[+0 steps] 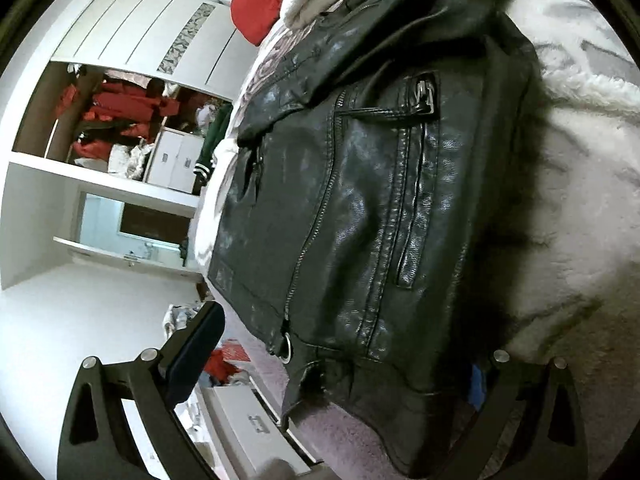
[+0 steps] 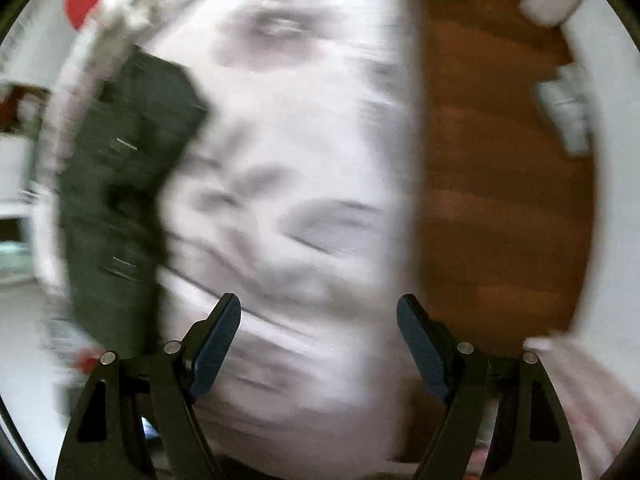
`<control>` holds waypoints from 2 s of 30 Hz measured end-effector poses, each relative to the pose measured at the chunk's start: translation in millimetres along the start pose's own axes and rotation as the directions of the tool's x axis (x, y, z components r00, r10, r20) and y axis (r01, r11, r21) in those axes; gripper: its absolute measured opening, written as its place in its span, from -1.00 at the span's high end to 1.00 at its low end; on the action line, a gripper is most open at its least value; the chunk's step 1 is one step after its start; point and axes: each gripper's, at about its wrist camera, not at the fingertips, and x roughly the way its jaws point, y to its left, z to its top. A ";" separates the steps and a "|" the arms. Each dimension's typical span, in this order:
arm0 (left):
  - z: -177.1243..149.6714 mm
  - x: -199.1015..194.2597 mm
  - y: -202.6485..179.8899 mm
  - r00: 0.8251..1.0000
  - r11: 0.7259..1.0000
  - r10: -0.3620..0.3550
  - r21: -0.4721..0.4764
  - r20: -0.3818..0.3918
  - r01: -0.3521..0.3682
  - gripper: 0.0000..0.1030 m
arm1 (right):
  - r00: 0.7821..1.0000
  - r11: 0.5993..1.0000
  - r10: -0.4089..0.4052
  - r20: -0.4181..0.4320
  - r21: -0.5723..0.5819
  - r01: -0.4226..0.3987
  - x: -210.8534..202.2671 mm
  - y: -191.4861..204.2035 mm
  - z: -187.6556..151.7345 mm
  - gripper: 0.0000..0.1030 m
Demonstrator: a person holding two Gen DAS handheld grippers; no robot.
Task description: Fold large clothes
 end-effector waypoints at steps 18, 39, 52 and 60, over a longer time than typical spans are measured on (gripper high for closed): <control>5.9 -13.3 80.4 0.905 0.889 -0.424 -0.175 0.029 0.423 0.83 | 0.798 0.777 0.603 -0.008 0.232 -0.585 135.5 93.3 107.1 0.44; 4.1 233.6 279.1 0.673 0.561 -0.740 -0.536 0.017 0.630 0.70 | 0.990 0.979 0.112 -0.081 -0.162 -0.124 130.9 514.5 146.1 0.54; -53.2 310.5 320.1 0.472 0.333 -0.881 -0.671 0.028 0.662 -0.59 | 0.845 0.854 0.507 -0.170 -0.030 -0.519 134.1 510.9 151.1 -0.22; -25.0 317.2 322.6 0.569 0.458 -0.822 -0.627 -0.029 0.630 -0.59 | 0.925 0.932 0.347 -0.158 -0.052 -0.358 186.8 507.0 155.2 0.57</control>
